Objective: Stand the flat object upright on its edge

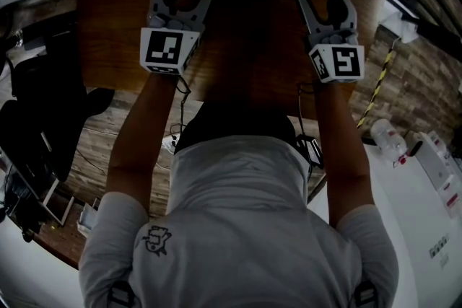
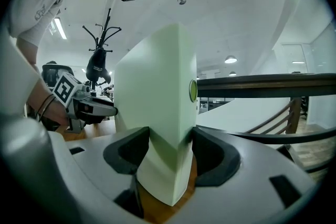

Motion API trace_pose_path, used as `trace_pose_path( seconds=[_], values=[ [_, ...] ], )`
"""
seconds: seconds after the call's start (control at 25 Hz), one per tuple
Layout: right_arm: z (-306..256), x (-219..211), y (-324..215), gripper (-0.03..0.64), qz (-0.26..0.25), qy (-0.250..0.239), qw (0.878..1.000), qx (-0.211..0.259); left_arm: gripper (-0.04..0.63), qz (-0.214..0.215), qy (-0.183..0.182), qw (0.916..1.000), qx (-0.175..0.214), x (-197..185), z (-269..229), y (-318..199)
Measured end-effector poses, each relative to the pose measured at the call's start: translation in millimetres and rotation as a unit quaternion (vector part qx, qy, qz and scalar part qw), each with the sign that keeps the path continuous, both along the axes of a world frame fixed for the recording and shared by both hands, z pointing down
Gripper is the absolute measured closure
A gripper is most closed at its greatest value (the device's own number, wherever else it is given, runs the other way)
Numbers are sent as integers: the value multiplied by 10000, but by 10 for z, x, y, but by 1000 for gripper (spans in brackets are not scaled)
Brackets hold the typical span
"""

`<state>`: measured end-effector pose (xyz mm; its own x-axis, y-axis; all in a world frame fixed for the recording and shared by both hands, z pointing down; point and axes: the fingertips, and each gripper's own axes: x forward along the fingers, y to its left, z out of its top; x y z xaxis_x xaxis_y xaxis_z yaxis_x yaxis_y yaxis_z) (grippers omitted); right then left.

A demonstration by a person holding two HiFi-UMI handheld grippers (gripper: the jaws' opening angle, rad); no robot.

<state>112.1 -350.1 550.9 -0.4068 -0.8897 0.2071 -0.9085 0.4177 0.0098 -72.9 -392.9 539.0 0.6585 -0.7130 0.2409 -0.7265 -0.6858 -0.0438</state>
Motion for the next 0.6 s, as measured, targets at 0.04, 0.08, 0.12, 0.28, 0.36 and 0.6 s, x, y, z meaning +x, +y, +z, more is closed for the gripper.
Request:
trace_pose_path(
  seconds=[0.04, 0.08, 0.12, 0.28, 0.36, 0.6],
  values=[
    [4, -3, 11, 377, -15, 5, 10000, 6, 399, 23, -2, 10000, 35, -2, -3, 1],
    [10, -10, 26, 377, -42, 13, 10000, 9, 394, 45, -7, 10000, 71, -7, -4, 6],
    [18, -19, 42, 377, -77, 24, 10000, 6, 390, 60, -19, 9999, 99, -16, 1, 15],
    [29, -22, 71, 377, -168, 35, 9998, -21, 380, 94, -87, 9998, 146, -31, 28, 32],
    [29, -32, 61, 377, -172, 17, 9998, -30, 374, 107, -118, 9997, 171, -39, 34, 31],
    [34, -63, 77, 376, -230, 15, 9997, -71, 362, 89, -130, 9998, 136, -54, 51, 54]
  ],
)
